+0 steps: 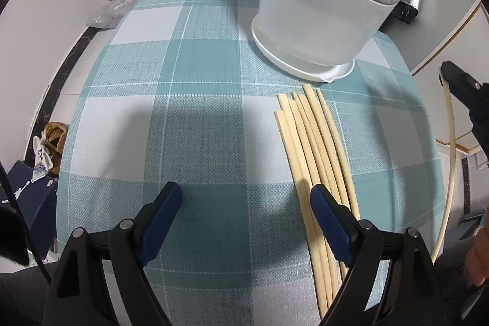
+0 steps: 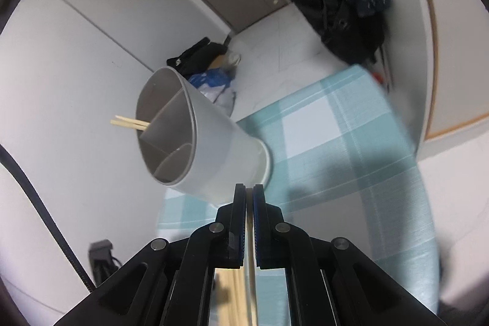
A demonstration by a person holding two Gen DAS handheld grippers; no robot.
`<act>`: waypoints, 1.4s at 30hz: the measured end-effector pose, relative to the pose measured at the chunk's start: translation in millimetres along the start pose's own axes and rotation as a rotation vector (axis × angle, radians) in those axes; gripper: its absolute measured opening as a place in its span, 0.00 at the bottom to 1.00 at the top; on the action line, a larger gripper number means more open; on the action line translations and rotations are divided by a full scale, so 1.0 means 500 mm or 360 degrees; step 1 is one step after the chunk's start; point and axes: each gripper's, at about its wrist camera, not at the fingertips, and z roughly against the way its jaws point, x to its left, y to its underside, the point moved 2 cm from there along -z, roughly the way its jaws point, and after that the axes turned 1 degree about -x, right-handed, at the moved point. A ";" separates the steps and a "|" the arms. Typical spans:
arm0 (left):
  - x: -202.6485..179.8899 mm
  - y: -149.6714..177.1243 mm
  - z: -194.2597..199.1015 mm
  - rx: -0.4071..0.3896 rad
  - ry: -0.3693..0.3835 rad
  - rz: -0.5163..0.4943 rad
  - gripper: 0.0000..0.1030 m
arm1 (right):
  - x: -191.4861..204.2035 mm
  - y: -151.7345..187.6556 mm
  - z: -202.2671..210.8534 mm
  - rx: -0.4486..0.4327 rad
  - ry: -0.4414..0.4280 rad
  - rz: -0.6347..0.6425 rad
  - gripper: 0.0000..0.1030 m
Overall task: Organize utensils
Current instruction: 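Lift the chopstick with the right gripper while the left gripper grasps another chopstick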
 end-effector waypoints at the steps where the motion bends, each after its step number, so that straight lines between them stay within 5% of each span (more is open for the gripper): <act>1: 0.001 -0.001 0.001 0.0003 -0.0012 0.0000 0.82 | -0.010 -0.002 -0.003 0.0003 0.0004 0.0015 0.04; 10: -0.006 -0.005 -0.011 0.0005 -0.0106 -0.0020 0.82 | -0.005 0.023 -0.005 -0.0123 0.0003 -0.0008 0.04; 22: -0.005 -0.028 -0.022 0.0012 -0.0119 -0.0001 0.82 | -0.083 0.024 -0.027 -0.0172 -0.0076 -0.0532 0.04; 27: -0.002 -0.037 -0.025 0.0018 -0.0120 0.0000 0.82 | -0.075 0.010 -0.010 -0.0214 -0.0168 -0.0543 0.04; 42: 0.006 -0.049 -0.028 0.0028 -0.0130 0.0005 0.82 | -0.059 0.003 0.013 -0.0146 -0.0126 -0.0324 0.04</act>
